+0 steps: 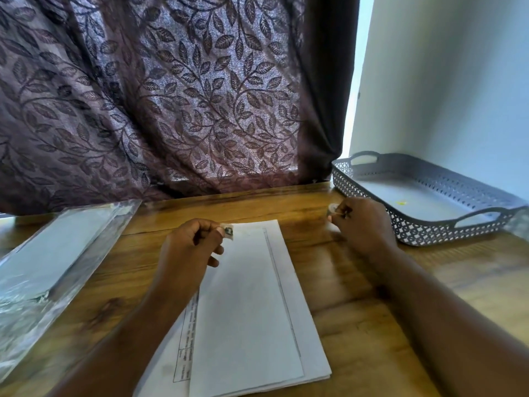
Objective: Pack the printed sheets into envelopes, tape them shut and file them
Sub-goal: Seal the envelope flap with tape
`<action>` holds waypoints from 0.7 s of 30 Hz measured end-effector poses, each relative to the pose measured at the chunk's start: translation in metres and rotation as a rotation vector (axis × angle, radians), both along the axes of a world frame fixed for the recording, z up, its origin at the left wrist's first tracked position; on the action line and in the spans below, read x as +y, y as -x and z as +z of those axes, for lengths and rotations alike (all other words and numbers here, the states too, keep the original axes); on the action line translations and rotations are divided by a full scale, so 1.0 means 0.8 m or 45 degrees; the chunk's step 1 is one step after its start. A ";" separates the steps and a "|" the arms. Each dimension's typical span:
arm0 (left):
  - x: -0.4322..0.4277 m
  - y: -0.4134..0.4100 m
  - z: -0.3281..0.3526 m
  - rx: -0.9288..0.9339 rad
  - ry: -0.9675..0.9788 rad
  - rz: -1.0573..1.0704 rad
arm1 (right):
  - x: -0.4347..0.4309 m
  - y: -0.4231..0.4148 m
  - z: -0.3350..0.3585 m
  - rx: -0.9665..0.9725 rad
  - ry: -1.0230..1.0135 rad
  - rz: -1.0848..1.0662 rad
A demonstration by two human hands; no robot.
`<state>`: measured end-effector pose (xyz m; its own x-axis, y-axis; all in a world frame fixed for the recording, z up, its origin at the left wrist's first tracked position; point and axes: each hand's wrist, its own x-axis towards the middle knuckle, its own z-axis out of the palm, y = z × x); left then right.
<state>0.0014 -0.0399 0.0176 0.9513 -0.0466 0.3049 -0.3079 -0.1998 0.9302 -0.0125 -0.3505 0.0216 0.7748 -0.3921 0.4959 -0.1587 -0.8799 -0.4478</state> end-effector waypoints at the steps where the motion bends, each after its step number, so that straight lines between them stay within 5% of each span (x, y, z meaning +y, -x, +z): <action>1: 0.001 -0.001 0.001 0.018 0.015 0.003 | -0.001 -0.002 -0.002 0.022 0.010 -0.022; 9: 0.000 0.004 0.001 0.023 -0.054 0.002 | -0.005 -0.006 -0.010 0.145 -0.004 -0.023; 14: 0.000 0.004 0.002 0.016 -0.098 0.045 | 0.005 -0.003 -0.001 0.007 0.023 -0.039; 21: -0.011 0.008 0.001 0.050 -0.116 0.013 | 0.122 0.035 0.026 0.012 -0.589 0.822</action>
<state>-0.0048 -0.0488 0.0186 0.9629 -0.0629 0.2623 -0.2692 -0.2867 0.9194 -0.0406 -0.2530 0.0424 0.9225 -0.0288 0.3848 0.3138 -0.5244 -0.7915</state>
